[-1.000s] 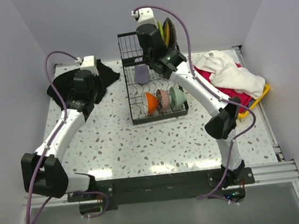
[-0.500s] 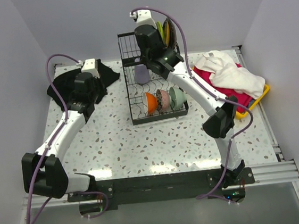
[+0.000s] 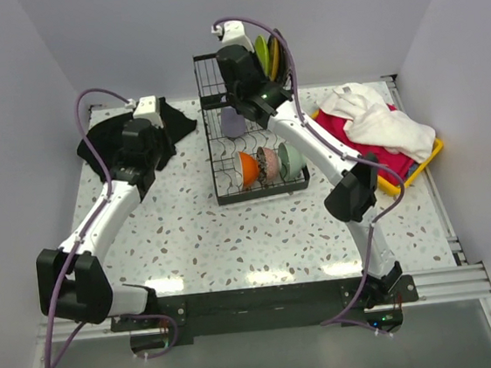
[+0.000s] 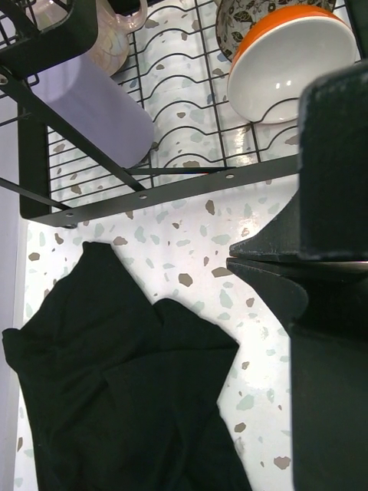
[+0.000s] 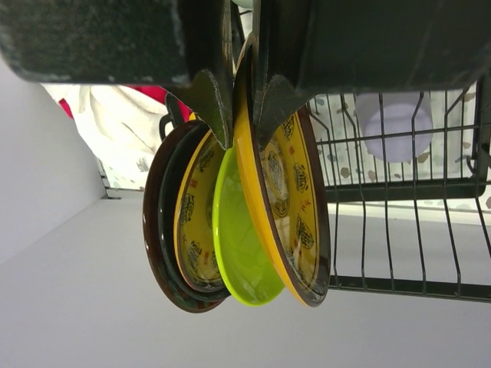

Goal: Load the mixed dishes into the dish rack

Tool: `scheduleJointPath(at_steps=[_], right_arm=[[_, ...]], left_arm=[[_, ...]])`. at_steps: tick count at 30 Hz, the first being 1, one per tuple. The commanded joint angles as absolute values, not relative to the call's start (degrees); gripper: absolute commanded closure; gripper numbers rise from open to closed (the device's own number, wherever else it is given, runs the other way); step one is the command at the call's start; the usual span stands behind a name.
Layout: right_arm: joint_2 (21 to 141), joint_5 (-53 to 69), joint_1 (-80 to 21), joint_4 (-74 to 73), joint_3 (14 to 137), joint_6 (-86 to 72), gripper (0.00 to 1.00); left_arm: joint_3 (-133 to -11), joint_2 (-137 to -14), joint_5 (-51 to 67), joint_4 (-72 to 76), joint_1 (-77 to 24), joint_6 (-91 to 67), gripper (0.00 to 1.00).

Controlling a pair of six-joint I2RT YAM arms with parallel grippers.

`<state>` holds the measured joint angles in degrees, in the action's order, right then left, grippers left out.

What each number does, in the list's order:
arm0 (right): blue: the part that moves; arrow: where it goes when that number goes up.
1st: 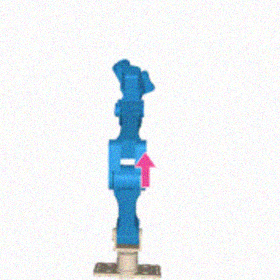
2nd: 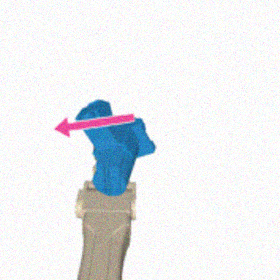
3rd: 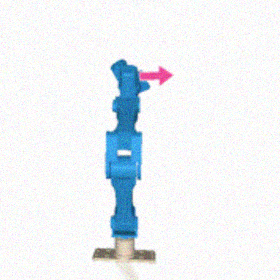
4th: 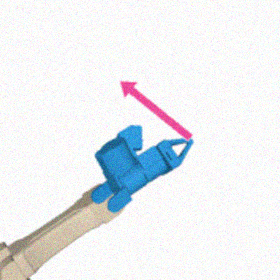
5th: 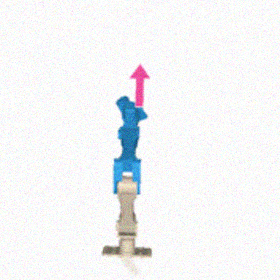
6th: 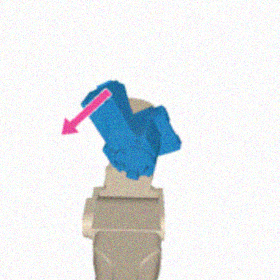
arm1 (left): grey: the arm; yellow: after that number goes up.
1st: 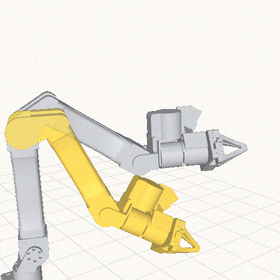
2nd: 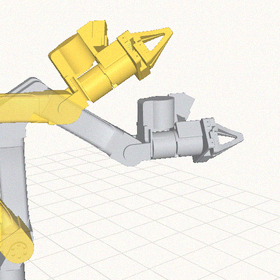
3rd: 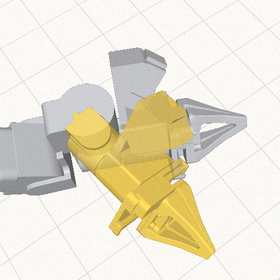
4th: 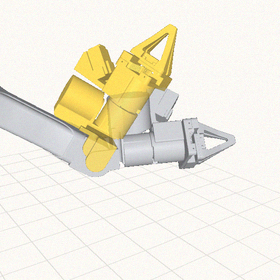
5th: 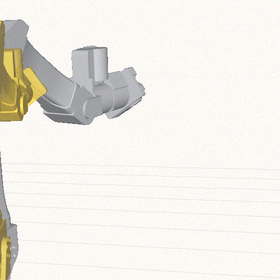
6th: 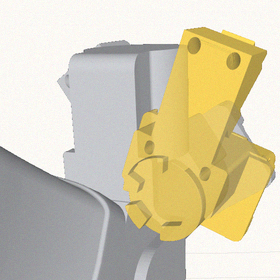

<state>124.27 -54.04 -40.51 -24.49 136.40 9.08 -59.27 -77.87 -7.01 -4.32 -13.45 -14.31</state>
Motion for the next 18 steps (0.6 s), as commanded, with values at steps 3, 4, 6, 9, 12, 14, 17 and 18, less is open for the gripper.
scheduleJointPath(at_steps=[3, 4, 6, 9, 12, 14, 17, 18], right_arm=[[126.9, -57.7, -39.6, -25.0, 140.6, 6.9, 1.0], [127.2, -57.6, -39.6, -24.7, 140.7, 7.0, 1.0], [127.9, -57.6, -39.5, -24.1, 140.8, 7.6, 1.0], [129.1, -57.8, -39.3, -23.0, 141.8, 7.6, 1.0], [130.2, -58.4, -39.2, -22.5, 142.6, 7.6, 1.0], [130.3, -58.3, -39.2, -22.5, 142.8, 7.4, 0.87], [128.9, -57.3, -39.3, -22.8, 142.9, 6.8, 0.65], [128.4, -57.3, -39.3, -22.5, 142.2, 6.6, 0.61]], left_arm=[[-60.3, -79.2, -5.5, -1.6, -12.9, -15.4, 1.0], [-60.4, -79.3, -5.4, -1.6, -12.9, -15.4, 1.0], [-60.5, -79.5, -5.2, -1.4, -12.9, -15.4, 1.0], [-60.4, -79.7, -4.9, -1.5, -12.9, -15.6, 1.0], [-60.4, -79.9, -4.6, -1.5, -12.9, -15.6, 1.0], [-60.5, -80.0, -4.3, -1.5, -12.9, -15.8, 1.0], [-60.6, -80.0, -3.8, -1.5, -12.9, -16.0, 1.0], [-60.6, -80.0, -3.5, -1.3, -12.9, -16.2, 1.0]])
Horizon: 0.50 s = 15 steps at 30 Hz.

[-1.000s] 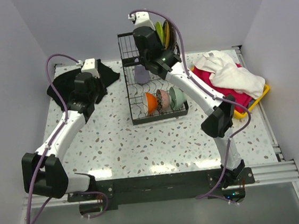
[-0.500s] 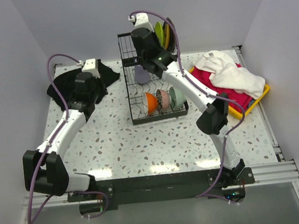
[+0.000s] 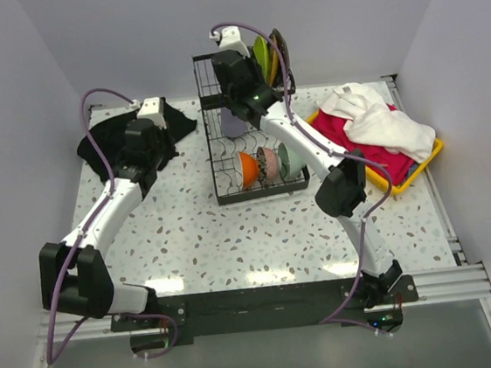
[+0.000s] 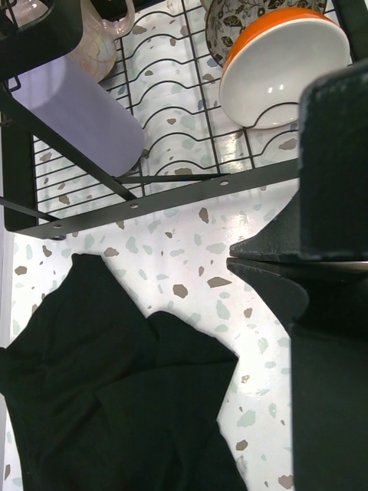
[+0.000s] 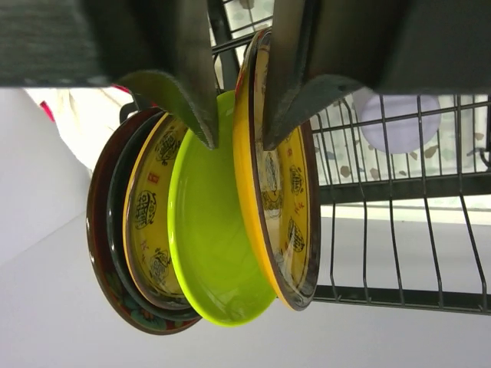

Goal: Load the mixed dishes into the dish rack

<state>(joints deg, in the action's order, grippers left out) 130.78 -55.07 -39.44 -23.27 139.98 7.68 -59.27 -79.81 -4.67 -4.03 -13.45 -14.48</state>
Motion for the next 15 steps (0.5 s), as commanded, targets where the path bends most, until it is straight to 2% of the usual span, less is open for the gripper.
scheduleJointPath(at_steps=[1, 3, 9, 12, 13, 15], right_arm=[[127.4, -57.1, -39.5, -22.5, 141.9, 6.6, 0.58], [126.5, -56.9, -39.6, -23.1, 141.2, 6.2, 0.57], [123.3, -56.4, -40.8, -28.8, 140.6, 4.2, 0.42], [120.8, -55.2, -41.7, -30.2, 137.1, 3.9, 0.24], [120.2, -54.6, -41.9, -31.1, 136.6, 3.5, 0.21], [118.9, -53.8, -42.1, -34.1, 135.8, 1.9, 0.2]], left_arm=[[-60.6, -80.0, -3.3, -1.2, -13.0, -16.3, 1.0], [-60.5, -80.0, -3.0, -0.9, -12.9, -16.5, 1.0], [-59.9, -79.4, -2.1, -0.9, -12.9, -17.1, 1.0], [-59.3, -78.7, -2.0, 1.1, -12.9, -17.0, 1.0], [-59.2, -78.3, -2.0, 1.1, -12.9, -17.0, 1.0], [-58.8, -78.0, -1.8, 1.1, -13.0, -16.9, 0.97]])
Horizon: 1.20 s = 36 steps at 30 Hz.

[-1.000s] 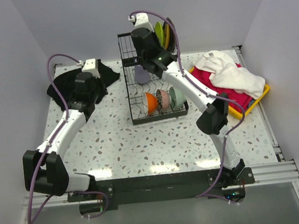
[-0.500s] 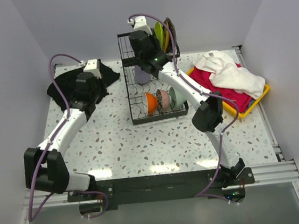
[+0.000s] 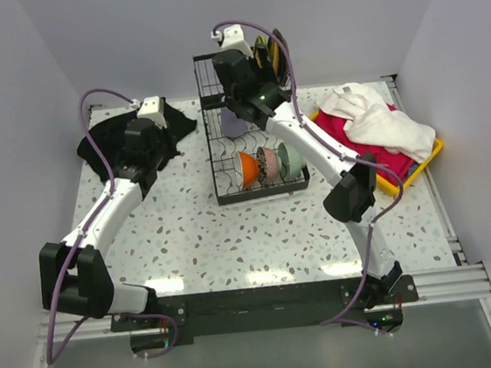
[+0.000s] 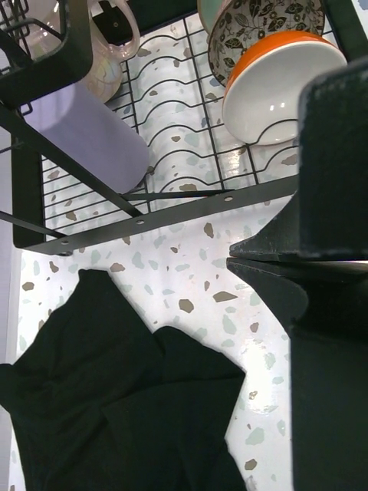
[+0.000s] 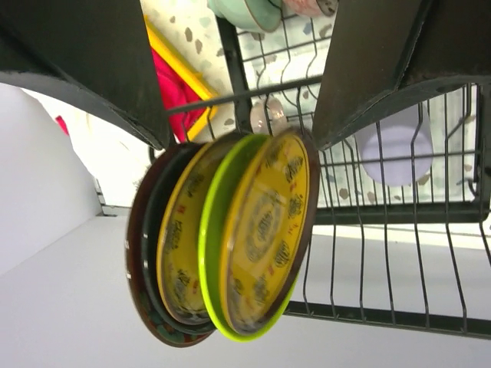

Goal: Load the mixed dishes into the dish rack

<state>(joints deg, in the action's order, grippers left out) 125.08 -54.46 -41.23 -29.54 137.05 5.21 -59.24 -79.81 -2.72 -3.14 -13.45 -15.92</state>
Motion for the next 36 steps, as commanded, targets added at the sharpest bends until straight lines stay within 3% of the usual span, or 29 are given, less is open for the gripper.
scheduleJointPath(at_steps=[1, 11, 14, 19, 27, 29, 30, 36], right_arm=[[118.4, -53.1, -42.2, -34.8, 135.3, 1.6, 0.18], [103.2, -49.1, -42.5, -39.7, 117.0, 0.4, 0.11], [96.5, -46.8, -42.0, -40.3, 107.7, 0.4, 0.08], [90.1, -26.1, -33.3, -51.1, 99.5, -11.1, 0.01], [80.8, -16.7, -20.2, -53.7, 85.5, -20.8, 0.01], [78.6, -16.3, -19.0, -53.6, 82.8, -20.0, 0.01], [77.5, -16.8, -18.8, -53.4, 81.7, -19.7, 0.01], [66.7, -16.1, -18.0, -53.4, 72.5, -17.0, 0.01]], left_arm=[[-58.6, -77.5, -1.6, 1.1, -12.9, -16.9, 0.94], [-57.7, -75.7, 3.2, 1.1, -12.9, -16.1, 0.49], [-57.9, -75.6, 4.6, 1.0, -12.9, -15.8, 0.43], [-57.7, -76.0, 8.4, 1.5, -12.9, -16.1, 0.36], [-51.8, -75.3, 12.0, 3.5, -12.6, -16.5, 0.27], [-49.8, -75.6, 11.7, 3.2, -12.4, -15.1, 0.04], [-49.3, -75.8, 10.9, 3.0, -12.3, -14.8, 0.0], [-48.1, -78.0, 11.8, 0.1, -12.3, -14.5, 0.0]])
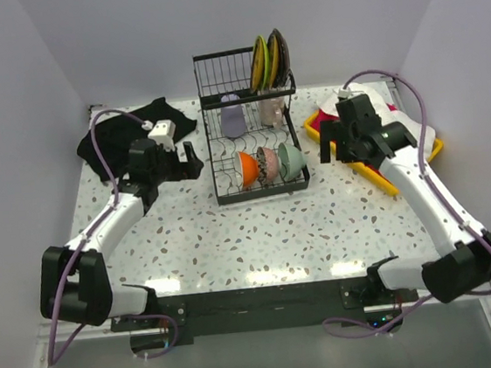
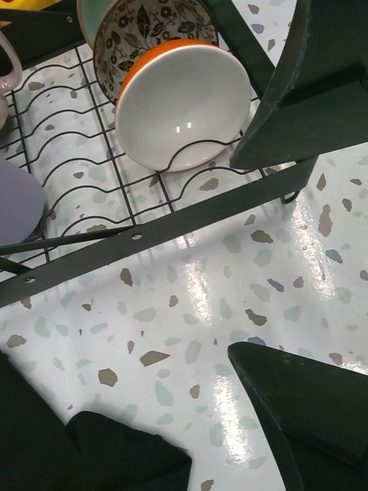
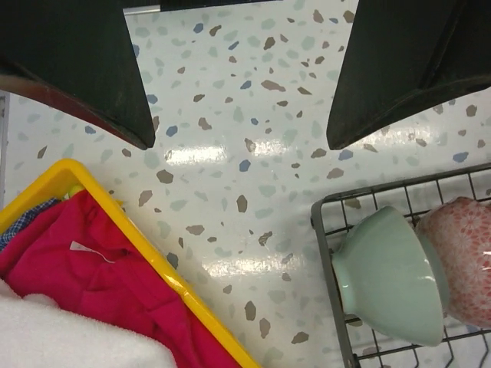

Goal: Load the mixed dishes into the dish rack

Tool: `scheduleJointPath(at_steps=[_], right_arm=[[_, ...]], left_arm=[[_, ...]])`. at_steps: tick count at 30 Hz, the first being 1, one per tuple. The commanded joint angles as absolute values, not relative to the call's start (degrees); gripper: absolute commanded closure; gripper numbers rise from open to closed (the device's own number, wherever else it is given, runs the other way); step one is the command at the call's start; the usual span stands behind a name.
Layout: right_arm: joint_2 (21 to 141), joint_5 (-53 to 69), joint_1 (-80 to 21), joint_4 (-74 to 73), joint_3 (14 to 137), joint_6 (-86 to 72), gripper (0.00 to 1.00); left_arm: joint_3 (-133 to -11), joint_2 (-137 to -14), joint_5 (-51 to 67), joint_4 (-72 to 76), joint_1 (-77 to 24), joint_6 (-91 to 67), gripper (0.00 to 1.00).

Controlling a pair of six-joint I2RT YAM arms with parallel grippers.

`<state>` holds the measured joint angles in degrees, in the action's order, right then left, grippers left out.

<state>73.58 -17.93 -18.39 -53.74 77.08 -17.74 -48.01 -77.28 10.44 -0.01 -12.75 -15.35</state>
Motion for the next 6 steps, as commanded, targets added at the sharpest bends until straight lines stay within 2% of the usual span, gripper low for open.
scheduleJointPath(at_steps=[1, 6], right_arm=[[64.4, -16.4, -17.6, -52.9, 71.2, -16.9, 0.01], [60.4, -14.4, -13.6, -51.2, 64.7, -16.1, 0.01]], left_arm=[[-48.3, -78.4, 12.0, 0.1, -12.3, -14.8, 0.0], [-48.4, -79.4, 11.5, -1.9, -12.4, -15.6, 0.0]])
